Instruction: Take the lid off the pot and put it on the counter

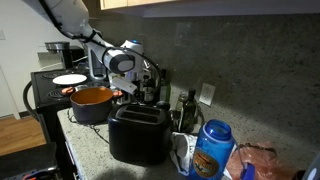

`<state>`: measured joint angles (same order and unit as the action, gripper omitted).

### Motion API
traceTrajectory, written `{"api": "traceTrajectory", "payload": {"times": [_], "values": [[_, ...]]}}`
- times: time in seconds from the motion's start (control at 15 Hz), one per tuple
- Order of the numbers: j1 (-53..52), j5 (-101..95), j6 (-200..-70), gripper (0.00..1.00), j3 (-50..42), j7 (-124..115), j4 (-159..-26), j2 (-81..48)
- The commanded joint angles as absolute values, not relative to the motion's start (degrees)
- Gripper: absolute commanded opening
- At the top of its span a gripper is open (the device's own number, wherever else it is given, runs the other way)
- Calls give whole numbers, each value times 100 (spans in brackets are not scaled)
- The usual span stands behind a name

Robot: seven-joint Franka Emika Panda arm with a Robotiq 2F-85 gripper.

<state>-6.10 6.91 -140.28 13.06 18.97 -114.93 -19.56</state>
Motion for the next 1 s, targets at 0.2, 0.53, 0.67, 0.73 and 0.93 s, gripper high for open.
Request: {"api": "traceTrajectory", "payload": {"times": [0.2, 0.53, 0.67, 0.73, 0.93], "values": [[-930, 396, -12787, 100, 1355, 1618, -11419, -1169], [-1158, -82, -11874, 100, 1310, 1057, -11320, -788], [-1184, -176, -11653, 100, 1300, 917, -11288, -768], [-1193, -204, -11549, 100, 1294, 859, -11271, -782], [-1183, -251, -11382, 100, 1279, 756, -11248, -867]]}}
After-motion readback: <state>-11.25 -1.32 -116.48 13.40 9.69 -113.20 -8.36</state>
